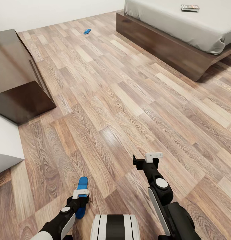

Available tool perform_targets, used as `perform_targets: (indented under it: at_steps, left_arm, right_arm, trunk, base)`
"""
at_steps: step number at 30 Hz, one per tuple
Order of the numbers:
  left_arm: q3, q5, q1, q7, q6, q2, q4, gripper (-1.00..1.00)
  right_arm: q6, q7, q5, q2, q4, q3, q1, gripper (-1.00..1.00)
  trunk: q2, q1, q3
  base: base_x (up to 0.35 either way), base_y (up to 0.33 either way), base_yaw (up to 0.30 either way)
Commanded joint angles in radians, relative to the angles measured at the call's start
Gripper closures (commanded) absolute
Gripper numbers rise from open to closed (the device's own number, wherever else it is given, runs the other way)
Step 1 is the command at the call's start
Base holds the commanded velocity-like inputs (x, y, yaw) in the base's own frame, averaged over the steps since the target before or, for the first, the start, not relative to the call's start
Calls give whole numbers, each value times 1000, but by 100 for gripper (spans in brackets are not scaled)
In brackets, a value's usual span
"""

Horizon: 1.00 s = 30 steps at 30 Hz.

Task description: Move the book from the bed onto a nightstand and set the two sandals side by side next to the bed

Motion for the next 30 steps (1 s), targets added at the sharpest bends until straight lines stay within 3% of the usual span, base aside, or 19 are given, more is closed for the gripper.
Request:
perform_targets:
  at_steps: [1, 12, 17, 30]
  left_arm:
    - [-9, 10, 0, 7, -3, 1, 1, -100]
    - [-9, 10, -1, 7, -4, 1, 1, -100]
    - [-9, 10, 0, 7, -4, 1, 1, -100]
    - [-9, 10, 0, 11, -4, 1, 0, -100]
  right_arm:
    - [6, -6, 0, 0, -1, 2, -1, -100]
    - [6, -6, 0, 0, -1, 2, 0, -100]
    - [6, -6, 0, 0, -1, 2, 0, -100]
    - [6, -6, 0, 0, -1, 2, 1, -100]
  trunk:
    - [0, 0, -1]
    - [0, 0, -1]
    - [-1, 2, -20]
    - [-1, 2, -20]
  base:
    - [0, 0, 0]
    - [0, 0, 0]
    - [0, 0, 0]
    - [0, 0, 0]
